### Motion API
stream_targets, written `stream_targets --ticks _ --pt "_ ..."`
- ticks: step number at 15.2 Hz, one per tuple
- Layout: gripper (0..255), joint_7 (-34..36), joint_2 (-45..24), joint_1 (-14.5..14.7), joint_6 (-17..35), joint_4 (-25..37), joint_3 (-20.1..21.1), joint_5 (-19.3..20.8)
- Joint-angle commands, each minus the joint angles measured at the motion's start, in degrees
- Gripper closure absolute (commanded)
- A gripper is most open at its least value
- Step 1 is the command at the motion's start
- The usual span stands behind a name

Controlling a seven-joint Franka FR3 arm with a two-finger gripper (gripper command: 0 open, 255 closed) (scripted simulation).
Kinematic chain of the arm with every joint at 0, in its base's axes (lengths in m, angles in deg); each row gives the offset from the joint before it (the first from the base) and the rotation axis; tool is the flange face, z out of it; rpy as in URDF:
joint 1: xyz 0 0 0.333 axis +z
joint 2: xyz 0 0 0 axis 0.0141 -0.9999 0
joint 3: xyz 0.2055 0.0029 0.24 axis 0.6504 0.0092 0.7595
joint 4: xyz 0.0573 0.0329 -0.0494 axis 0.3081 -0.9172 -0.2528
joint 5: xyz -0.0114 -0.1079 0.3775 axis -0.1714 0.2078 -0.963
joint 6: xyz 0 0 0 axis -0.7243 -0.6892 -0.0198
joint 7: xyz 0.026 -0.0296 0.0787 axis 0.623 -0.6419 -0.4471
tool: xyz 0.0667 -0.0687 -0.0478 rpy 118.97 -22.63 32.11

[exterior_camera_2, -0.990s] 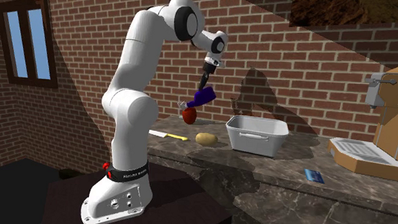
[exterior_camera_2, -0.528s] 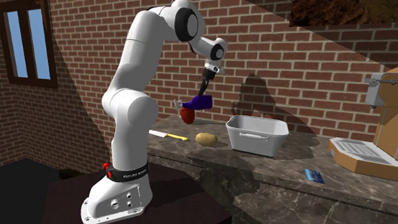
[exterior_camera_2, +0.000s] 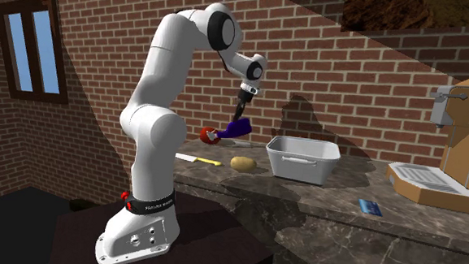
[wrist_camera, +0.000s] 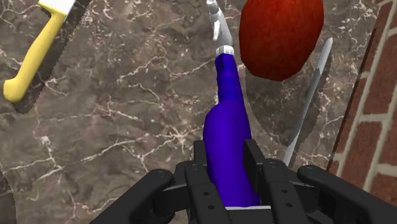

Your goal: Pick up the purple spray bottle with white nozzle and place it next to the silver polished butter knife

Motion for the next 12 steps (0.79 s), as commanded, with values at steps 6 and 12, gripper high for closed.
stream_targets --ticks 6,12 --pt "255 -1.1 -2.0 0.3 4.5 -2.6 -0.2 0.2" --pt "0 -1.5 -3.1 0.4 6.4 -3.5 -0.3 0.3"
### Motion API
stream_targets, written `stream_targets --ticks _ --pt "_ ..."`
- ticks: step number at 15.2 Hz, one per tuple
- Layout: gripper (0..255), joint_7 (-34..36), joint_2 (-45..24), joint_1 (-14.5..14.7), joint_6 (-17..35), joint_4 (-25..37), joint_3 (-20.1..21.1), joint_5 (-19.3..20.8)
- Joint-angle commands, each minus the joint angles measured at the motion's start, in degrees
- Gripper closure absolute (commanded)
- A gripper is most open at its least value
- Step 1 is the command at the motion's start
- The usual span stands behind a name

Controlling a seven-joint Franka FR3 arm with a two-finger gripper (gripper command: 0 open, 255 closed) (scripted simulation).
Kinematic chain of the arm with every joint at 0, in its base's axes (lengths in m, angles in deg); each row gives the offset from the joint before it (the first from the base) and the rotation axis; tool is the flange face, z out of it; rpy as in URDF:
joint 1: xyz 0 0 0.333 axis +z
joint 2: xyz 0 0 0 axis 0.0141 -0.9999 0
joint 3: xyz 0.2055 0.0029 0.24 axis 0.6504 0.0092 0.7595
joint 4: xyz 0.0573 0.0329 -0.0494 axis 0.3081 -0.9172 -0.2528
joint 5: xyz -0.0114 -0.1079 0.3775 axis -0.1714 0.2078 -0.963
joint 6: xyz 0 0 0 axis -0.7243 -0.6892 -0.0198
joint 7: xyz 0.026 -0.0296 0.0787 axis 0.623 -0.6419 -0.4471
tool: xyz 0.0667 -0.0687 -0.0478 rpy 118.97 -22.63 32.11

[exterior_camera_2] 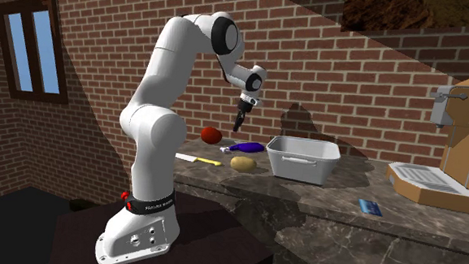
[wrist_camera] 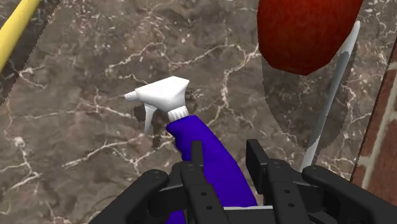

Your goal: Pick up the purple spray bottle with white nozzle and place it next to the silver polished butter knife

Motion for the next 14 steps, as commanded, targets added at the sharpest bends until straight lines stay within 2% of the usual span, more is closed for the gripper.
stream_targets --ticks 1,6,14 --pt "0 -2.8 0.9 1.1 3.4 -2.8 0.2 3.2" --pt "0 -12.1 3.5 6.3 22.3 -16.6 -1.0 21.0" --pt "0 -10.7 -0.9 7.3 26.7 -16.7 -2.1 23.1"
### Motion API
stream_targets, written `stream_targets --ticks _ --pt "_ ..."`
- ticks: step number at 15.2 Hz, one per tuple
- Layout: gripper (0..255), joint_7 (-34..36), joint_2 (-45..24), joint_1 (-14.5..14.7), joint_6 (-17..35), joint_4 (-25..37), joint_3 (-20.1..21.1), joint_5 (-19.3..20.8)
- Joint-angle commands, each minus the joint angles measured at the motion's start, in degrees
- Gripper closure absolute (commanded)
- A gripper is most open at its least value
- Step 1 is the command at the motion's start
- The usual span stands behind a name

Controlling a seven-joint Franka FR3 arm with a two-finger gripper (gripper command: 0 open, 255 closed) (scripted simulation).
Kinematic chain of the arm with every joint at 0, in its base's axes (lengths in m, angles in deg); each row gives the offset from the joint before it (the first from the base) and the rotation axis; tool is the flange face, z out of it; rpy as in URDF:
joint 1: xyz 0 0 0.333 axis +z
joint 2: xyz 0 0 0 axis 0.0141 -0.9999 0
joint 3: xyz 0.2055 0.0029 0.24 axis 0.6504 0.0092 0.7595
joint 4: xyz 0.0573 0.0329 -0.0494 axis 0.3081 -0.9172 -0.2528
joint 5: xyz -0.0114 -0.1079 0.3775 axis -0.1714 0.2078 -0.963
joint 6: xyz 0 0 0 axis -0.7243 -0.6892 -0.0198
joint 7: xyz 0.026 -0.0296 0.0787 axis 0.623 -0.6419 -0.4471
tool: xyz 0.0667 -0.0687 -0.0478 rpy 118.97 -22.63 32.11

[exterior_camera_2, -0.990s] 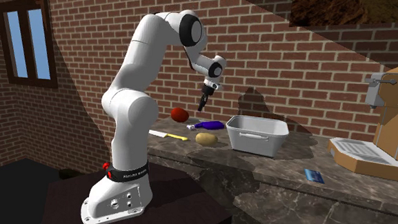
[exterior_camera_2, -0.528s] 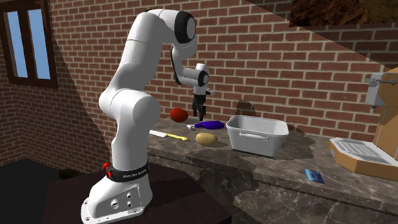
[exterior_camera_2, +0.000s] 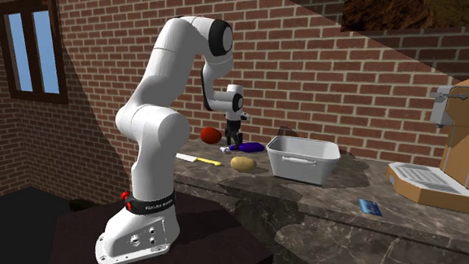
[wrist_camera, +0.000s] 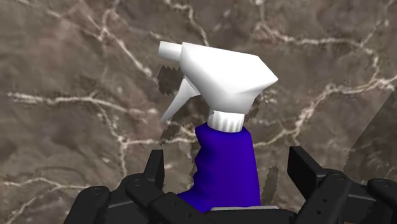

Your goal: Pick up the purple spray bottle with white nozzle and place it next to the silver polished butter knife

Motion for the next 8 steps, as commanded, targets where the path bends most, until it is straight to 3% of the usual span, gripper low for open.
stream_targets --ticks 1,7,8 --pt "0 0.2 -0.4 0.1 0.5 0.0 -0.1 0.2" --pt "0 0.2 -0.4 0.1 0.5 0.0 -0.1 0.2" --pt "255 0.2 -0.4 0.1 0.5 0.0 -0.1 0.2"
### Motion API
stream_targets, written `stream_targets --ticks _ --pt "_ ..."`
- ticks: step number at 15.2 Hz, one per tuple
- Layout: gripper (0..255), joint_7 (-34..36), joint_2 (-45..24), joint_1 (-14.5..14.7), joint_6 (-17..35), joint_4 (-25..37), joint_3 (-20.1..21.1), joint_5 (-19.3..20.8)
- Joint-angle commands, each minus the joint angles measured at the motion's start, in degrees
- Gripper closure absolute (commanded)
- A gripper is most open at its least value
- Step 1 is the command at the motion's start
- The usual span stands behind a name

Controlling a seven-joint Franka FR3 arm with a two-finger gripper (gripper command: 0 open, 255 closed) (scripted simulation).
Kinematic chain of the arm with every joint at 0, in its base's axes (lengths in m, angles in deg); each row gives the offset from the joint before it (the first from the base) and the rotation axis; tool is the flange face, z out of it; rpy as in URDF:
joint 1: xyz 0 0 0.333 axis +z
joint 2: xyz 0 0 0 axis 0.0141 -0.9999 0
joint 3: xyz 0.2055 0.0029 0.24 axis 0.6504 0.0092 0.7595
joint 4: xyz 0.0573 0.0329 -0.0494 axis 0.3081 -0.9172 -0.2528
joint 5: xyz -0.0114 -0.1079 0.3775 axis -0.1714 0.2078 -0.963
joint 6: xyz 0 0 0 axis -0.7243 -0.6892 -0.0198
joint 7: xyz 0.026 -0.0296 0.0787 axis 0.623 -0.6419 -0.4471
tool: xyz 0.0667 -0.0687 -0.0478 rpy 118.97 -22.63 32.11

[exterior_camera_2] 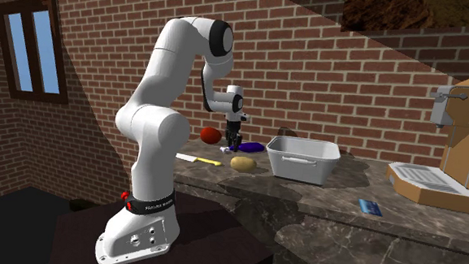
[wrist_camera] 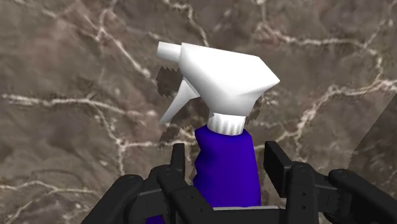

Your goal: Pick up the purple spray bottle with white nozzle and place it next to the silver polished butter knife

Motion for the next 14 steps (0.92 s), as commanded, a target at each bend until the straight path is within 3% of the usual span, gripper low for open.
stream_targets --ticks 1,9,14 --pt "255 0.0 0.0 0.0 0.0 0.0 0.0 0.0" --pt "255 0.0 0.0 0.0 0.0 0.0 0.0 0.0" --pt "255 -0.8 2.7 -0.6 -3.0 0.4 0.7 -1.3"
